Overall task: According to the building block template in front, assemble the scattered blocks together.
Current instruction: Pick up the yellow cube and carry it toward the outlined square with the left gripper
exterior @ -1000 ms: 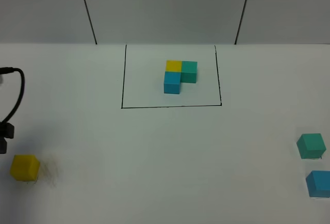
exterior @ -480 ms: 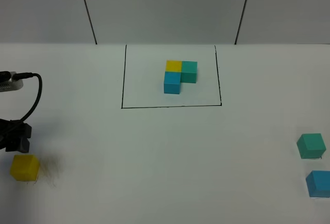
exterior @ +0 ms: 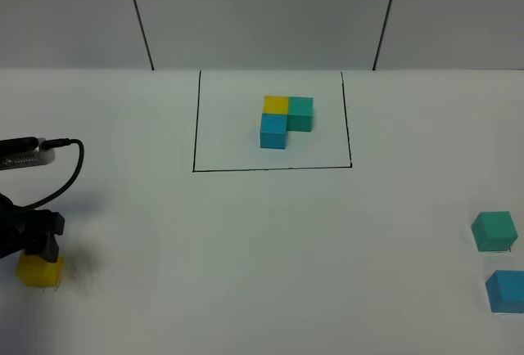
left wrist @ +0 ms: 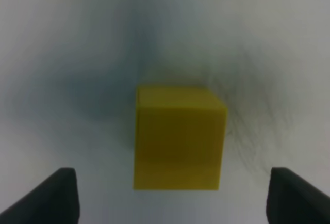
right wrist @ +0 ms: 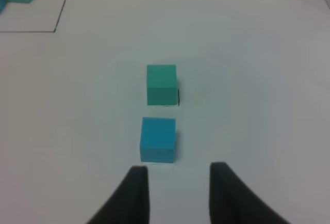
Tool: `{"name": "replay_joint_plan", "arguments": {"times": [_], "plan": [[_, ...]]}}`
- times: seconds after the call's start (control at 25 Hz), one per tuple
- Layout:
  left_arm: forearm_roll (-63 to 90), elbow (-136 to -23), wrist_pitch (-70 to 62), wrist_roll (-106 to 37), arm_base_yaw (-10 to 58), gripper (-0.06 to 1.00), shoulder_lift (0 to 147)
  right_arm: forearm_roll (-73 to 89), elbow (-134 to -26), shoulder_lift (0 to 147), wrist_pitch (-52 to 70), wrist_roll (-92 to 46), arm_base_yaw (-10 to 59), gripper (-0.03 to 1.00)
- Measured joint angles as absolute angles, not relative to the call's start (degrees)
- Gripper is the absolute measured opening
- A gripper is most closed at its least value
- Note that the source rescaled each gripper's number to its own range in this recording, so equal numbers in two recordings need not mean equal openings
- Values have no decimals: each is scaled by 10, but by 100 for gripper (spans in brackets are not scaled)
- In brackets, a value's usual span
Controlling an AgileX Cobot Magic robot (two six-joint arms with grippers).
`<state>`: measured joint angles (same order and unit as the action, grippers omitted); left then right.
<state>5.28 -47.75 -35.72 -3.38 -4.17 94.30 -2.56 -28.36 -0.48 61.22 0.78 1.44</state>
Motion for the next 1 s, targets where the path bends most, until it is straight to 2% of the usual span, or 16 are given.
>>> {"name": "replay_joint_plan", "arguments": {"times": [0.52,0.64,0.76,0.8,1.0], "plan": [[53,-477,-317,-34,-42,61,1005,-26,-284,-5,612,8,14,0],[53,-477,-303,-34,-42,48,1006,-26,-284,-5,612,8,14,0],[53,-477,-289,-34,-42,17,1006,-26,-284,-5,612,8,14,0],[54,-477,-287,-34,-42,1,1006,-26,-284,-5,612,8,14,0],[54,-495,-309,-70,-39,0,1008,-26,-284,-5,612,8,14,0]]}}
